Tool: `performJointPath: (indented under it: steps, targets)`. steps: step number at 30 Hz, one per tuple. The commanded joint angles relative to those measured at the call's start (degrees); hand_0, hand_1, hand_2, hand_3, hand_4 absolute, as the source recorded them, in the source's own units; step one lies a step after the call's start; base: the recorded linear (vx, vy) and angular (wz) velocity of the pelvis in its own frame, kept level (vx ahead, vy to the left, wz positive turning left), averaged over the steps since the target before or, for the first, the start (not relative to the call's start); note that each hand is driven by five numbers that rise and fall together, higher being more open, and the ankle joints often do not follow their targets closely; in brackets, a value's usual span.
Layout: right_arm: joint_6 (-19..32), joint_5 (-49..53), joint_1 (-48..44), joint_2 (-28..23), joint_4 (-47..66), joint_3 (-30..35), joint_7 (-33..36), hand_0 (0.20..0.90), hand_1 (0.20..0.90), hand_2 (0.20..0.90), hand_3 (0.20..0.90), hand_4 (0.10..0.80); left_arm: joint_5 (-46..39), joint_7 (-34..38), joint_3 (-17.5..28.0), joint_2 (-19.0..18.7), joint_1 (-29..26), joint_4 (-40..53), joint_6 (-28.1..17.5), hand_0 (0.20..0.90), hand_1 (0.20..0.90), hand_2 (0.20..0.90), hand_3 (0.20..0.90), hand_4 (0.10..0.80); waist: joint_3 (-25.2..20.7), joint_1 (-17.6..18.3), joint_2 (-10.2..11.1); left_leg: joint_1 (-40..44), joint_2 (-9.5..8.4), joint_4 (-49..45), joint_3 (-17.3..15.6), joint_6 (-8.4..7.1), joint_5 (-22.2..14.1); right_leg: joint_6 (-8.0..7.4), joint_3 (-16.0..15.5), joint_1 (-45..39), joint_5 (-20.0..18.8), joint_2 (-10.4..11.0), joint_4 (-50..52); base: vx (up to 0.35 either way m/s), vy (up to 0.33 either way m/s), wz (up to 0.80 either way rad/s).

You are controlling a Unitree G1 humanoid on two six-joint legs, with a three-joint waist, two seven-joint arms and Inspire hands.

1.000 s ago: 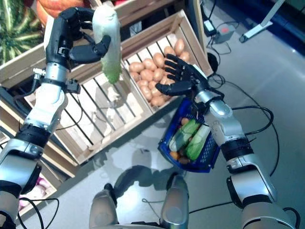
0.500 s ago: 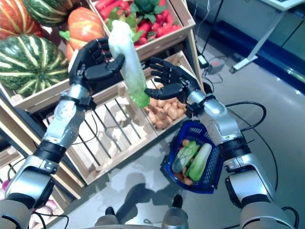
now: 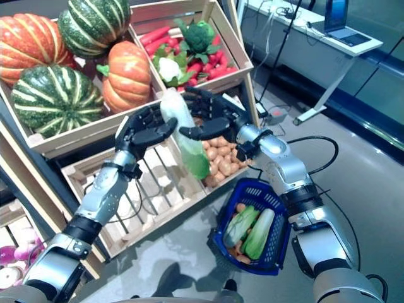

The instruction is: Put vegetables into the basket

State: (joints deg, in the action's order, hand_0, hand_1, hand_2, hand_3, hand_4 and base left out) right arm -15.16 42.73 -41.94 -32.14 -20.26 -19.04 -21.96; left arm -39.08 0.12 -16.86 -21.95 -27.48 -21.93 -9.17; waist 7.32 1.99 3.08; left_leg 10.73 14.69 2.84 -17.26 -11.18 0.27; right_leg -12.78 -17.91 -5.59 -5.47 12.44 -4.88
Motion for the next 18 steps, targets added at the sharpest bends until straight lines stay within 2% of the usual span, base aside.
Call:
performJointPath:
  steps: [1, 6, 10, 14, 18]
  targets:
    - [-2.04, 8.83, -2.51, 1.08, -2.64, -2.45, -6.66, 0.900, 0.900, 0.900, 0.900, 0.800, -2.27, -3.87, -0.21, -0.49, -4.53, 7.46, -5.82, 0.300, 0.300, 0.300, 0.300, 0.400, -7.38, -1.36, 0.09, -3.99, -5.91, 1.95, 3.04, 4.52, 0.65, 3.57, 0.49, -1.53, 3.26, -1.72, 1.17, 0.000, 0.000, 0.00]
    - [-7.48, 10.99, -3.60, 1.72, -8.46, -4.09, -9.09, 0.900, 0.900, 0.900, 0.900, 0.800, -3.05, -5.26, -1.52, -0.20, -5.53, 8.10, -5.88, 0.300, 0.300, 0.300, 0.300, 0.400, -7.53, -2.01, 0.46, -3.71, -6.03, 2.13, 3.51, 4.49, 0.60, 3.58, 0.33, -2.06, 3.24, -1.63, 1.03, 0.009, 0.009, 0.08]
    - [-7.72, 8.78, -3.82, 1.03, -12.43, -5.38, -9.48, 0.900, 0.900, 0.900, 0.900, 0.800, -3.01, -4.82, -2.31, -0.77, -6.38, 9.08, -6.24, 0.300, 0.300, 0.300, 0.300, 0.400, -7.66, -2.16, 0.57, -3.73, -6.07, 2.16, 3.84, 4.44, 0.70, 3.59, 0.52, -2.14, 3.13, -1.62, 0.96, -0.005, 0.005, 0.09]
    - [-6.97, 7.28, -4.91, 1.03, -15.48, -6.20, -6.33, 0.900, 0.900, 0.900, 0.900, 0.800, -4.00, -3.90, -2.97, -1.25, -7.98, 9.43, -6.21, 0.300, 0.300, 0.300, 0.300, 0.400, -7.57, -2.07, 0.52, -3.67, -6.18, 2.16, 4.06, 4.48, 0.72, 3.62, 0.99, -2.10, 3.10, -1.66, 0.89, -0.022, 0.003, 0.06]
    - [-9.40, 8.50, -5.24, 2.88, -18.12, -6.34, -7.30, 0.900, 0.900, 0.900, 0.900, 0.800, -4.83, -4.40, -3.10, -0.95, -9.21, 10.00, -6.66, 0.300, 0.300, 0.300, 0.300, 0.400, -7.44, -2.08, 0.26, -3.38, -6.27, 2.04, 4.06, 4.52, 0.53, 3.73, 1.47, -2.21, 3.15, -1.64, 0.69, -0.030, 0.005, 0.02]
